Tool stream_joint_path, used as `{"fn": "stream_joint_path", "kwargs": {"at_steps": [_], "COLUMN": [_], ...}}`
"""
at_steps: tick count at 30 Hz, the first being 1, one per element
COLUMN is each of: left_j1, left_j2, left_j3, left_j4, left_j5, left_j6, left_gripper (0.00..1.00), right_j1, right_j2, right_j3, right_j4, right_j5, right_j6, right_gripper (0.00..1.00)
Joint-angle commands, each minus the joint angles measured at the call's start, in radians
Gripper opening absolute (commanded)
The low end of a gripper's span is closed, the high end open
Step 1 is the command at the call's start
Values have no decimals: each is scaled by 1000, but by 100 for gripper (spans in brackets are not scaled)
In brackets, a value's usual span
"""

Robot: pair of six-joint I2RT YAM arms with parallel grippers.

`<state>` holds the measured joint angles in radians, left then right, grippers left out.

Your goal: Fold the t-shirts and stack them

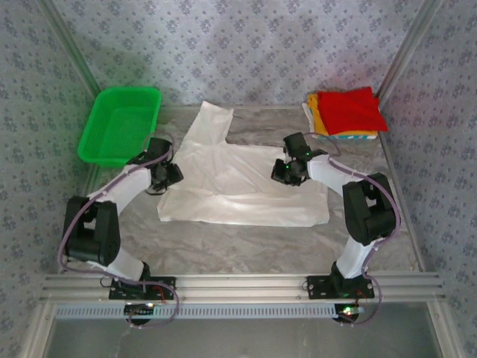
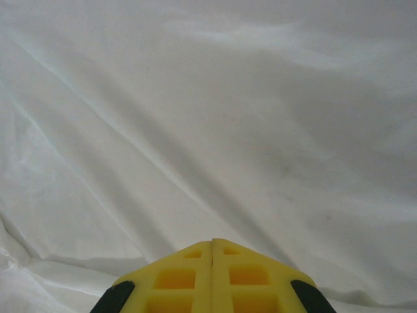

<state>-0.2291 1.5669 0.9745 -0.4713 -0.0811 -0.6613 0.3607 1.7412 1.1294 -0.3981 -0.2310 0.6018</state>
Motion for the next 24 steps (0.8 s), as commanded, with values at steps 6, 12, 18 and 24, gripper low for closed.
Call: {"fn": "stream_joint_path", "kwargs": {"at_steps": [6, 12, 18, 24], "left_j1": [5, 11, 11, 9], "left_j2": [61, 114, 121, 98], "left_j3": [-7, 1, 6, 26], "left_j4": [67, 96, 123, 106], "left_j5": [-51, -80, -98, -115], "left_j6": [-25, -1, 6, 20], "left_gripper": [51, 46, 14, 0], "right_j1": [-12, -26, -23, -17], "right_j2": [0, -17, -26, -31], "right_j3": [-16, -29, -31, -31], "right_j4": [-12, -1, -13, -13], "right_j5": [-28, -54, -56, -58], "right_j6": [-20, -20, -29, -27], "right_gripper": [0, 0, 0, 0]}}
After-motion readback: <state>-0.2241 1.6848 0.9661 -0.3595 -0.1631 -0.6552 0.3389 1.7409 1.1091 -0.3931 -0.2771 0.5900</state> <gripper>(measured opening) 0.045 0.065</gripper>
